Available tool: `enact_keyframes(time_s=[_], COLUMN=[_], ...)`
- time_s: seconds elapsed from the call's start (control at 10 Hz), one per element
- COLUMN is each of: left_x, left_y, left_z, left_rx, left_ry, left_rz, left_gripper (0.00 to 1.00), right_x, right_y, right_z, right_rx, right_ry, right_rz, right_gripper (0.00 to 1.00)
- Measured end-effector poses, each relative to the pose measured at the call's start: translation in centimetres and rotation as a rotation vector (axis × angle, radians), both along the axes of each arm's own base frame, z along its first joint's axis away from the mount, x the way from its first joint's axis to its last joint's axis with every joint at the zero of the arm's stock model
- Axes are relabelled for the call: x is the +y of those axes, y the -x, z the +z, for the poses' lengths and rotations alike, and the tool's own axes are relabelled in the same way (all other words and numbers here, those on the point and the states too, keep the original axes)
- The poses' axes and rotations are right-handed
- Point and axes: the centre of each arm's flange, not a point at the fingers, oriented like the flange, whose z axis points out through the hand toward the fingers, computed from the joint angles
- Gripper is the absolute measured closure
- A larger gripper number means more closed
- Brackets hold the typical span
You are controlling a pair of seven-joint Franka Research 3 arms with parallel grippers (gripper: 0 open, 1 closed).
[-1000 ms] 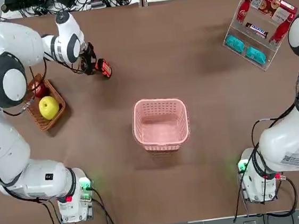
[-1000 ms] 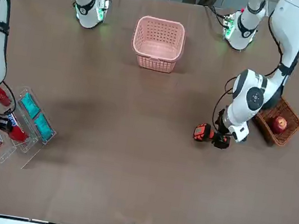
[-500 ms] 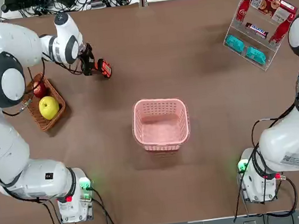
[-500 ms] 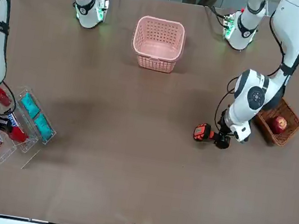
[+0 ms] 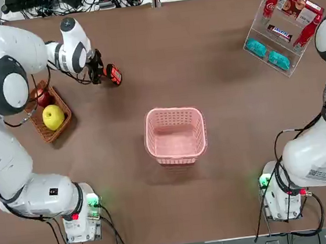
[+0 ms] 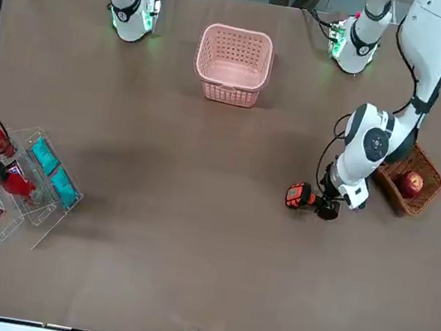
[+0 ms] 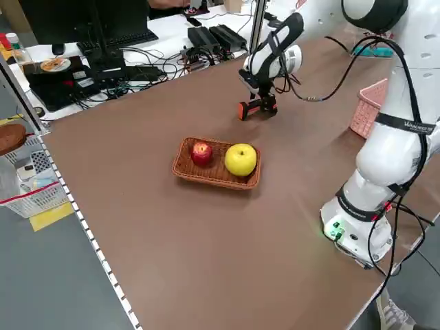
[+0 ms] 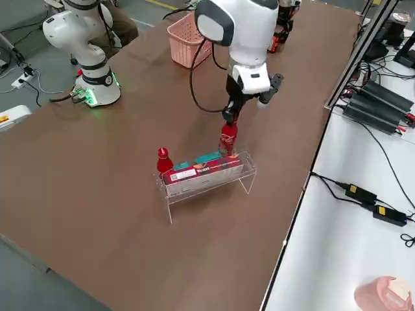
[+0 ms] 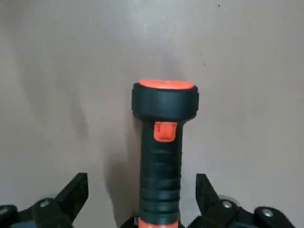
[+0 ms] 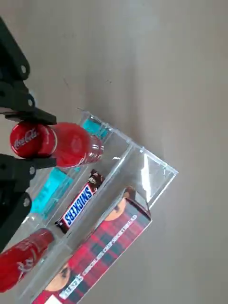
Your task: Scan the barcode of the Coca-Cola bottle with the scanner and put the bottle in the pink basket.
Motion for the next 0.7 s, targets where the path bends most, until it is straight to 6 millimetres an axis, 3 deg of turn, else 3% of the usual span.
enact_keyframes(time_s=[0.2, 0.4, 0.6, 0.7], left_x=[-0.1, -0.1, -0.2, -0.3], left_y=[0.0, 0.1, 0.1, 0.1], left_z=[-0.6, -1.1, -1.2, -1.2], left_rx=[-0.006, -0.002, -0.006, -0.008], left_ry=[-0.007, -0.01, -0.013, -0.014], left_rz=[-0.018, -0.025, -0.035, -0.041], left_gripper=[0.01, 0.13, 0.49, 0.61], right_x=[0.6, 4.9, 11.0, 14.9], right_y=[0.3, 0.3, 0.7, 0.9], right_z=[1.9, 3.9, 4.9, 5.0], right_rx=[-0.023, -0.054, -0.037, -0.026], right_ry=[-0.007, -0.085, -0.129, -0.135], right_rz=[0.017, 0.059, 0.09, 0.063], right_gripper=[0.68, 0.68, 0.68, 0.68])
